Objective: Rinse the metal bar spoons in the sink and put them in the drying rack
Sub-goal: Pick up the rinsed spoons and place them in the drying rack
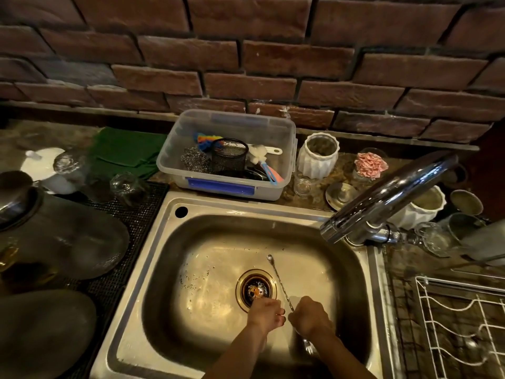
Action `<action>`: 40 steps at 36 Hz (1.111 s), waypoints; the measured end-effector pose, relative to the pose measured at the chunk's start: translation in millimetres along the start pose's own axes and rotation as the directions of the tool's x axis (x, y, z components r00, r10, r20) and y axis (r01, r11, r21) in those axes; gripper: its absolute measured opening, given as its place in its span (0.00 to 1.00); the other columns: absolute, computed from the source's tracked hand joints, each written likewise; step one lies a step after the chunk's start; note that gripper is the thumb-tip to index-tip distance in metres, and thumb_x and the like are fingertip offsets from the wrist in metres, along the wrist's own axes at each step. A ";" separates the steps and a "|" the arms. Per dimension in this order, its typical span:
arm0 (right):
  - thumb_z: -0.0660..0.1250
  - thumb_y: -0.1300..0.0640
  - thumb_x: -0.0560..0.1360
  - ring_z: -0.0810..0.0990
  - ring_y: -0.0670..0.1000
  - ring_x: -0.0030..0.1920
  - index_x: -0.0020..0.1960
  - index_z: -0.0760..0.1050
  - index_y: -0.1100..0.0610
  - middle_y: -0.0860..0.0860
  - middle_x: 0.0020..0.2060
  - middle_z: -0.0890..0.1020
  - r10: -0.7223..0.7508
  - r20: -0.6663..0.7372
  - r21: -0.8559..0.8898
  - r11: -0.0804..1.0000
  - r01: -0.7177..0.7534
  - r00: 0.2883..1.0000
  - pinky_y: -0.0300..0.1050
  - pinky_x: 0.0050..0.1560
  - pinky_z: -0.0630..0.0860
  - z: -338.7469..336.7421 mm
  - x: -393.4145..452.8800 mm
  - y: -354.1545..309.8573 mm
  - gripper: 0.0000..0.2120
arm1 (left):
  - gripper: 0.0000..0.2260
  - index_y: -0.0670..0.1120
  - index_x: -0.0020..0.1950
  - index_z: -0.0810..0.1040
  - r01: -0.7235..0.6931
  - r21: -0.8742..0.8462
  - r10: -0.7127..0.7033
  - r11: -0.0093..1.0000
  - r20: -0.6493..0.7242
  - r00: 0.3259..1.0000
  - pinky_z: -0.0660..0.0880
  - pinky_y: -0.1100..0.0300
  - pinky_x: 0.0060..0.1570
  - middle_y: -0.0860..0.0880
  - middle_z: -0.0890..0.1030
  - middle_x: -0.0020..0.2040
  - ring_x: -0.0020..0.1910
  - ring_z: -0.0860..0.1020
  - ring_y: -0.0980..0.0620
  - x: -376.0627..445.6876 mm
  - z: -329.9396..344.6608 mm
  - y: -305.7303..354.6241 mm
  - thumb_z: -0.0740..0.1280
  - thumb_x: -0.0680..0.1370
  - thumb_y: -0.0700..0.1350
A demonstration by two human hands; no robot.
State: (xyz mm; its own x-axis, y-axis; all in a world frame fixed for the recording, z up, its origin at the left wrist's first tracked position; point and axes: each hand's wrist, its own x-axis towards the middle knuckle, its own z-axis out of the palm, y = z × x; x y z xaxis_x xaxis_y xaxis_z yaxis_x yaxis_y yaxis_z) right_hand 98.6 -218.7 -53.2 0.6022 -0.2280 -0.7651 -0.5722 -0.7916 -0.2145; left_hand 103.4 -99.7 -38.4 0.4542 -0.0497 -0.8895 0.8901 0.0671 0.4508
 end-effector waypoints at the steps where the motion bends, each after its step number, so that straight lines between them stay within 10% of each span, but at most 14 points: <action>1: 0.66 0.50 0.73 0.81 0.55 0.56 0.57 0.75 0.56 0.54 0.57 0.82 -0.009 0.016 0.024 1.000 0.008 1.000 0.43 0.49 0.75 -1.3 -3.1 -1.5 0.15 | 0.07 0.41 0.45 0.75 0.004 -0.031 -0.004 1.000 -0.002 1.000 0.76 0.66 0.30 0.40 0.79 0.47 0.35 0.76 0.51 -2.5 1.6 0.4 0.62 0.83 0.38; 6: 0.70 0.43 0.73 0.81 0.49 0.46 0.55 0.76 0.60 0.53 0.50 0.83 -0.086 0.111 0.148 0.987 0.069 0.990 0.34 0.35 0.71 -14.7 -24.5 -13.2 0.21 | 0.13 0.38 0.44 0.78 0.017 -0.159 -0.021 0.987 -0.026 0.999 0.69 0.60 0.29 0.42 0.78 0.35 0.31 0.74 0.50 -14.5 7.2 7.7 0.63 0.83 0.45; 15: 0.71 0.63 0.74 0.68 0.42 0.15 0.32 0.72 0.58 0.46 0.13 0.71 -0.102 0.194 0.330 0.943 0.033 0.976 0.37 0.20 0.65 -39.2 -66.2 -26.1 0.14 | 0.11 0.33 0.37 0.79 0.009 -0.019 -0.009 1.000 -0.040 0.999 0.64 0.65 0.19 0.40 0.77 0.31 0.24 0.69 0.52 -41.6 -9.3 27.4 0.62 0.79 0.27; 24: 0.71 0.66 0.72 0.73 0.48 0.22 0.45 0.77 0.60 0.55 0.29 0.76 -0.166 0.233 0.380 0.922 0.068 0.958 0.38 0.24 0.70 -69.6 -126.6 -35.1 0.04 | 0.12 0.28 0.62 0.73 -0.025 -0.189 0.023 0.982 -0.010 1.000 0.77 0.61 0.20 0.35 0.76 0.41 0.32 0.76 0.44 -81.1 -24.0 52.5 0.60 0.79 0.25; 40: 0.74 0.67 0.71 0.78 0.50 0.28 0.38 0.80 0.60 0.55 0.29 0.80 -0.253 0.186 0.424 0.892 0.155 0.949 0.44 0.33 0.79 -112.4 -246.1 -53.3 0.06 | 0.10 0.36 0.40 0.75 -0.210 -0.021 0.211 0.977 0.008 0.978 0.78 0.59 0.21 0.41 0.74 0.31 0.26 0.72 0.49 -176.1 -59.9 94.4 0.61 0.80 0.31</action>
State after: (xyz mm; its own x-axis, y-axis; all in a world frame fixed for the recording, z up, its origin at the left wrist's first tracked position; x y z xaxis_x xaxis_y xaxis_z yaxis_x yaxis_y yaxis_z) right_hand 43.5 -184.1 214.8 0.6133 0.0892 -0.7848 -0.6530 -0.5018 -0.5673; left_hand 105.2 -25.0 156.3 0.6317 -0.0420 -0.7741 0.7736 0.0972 0.6261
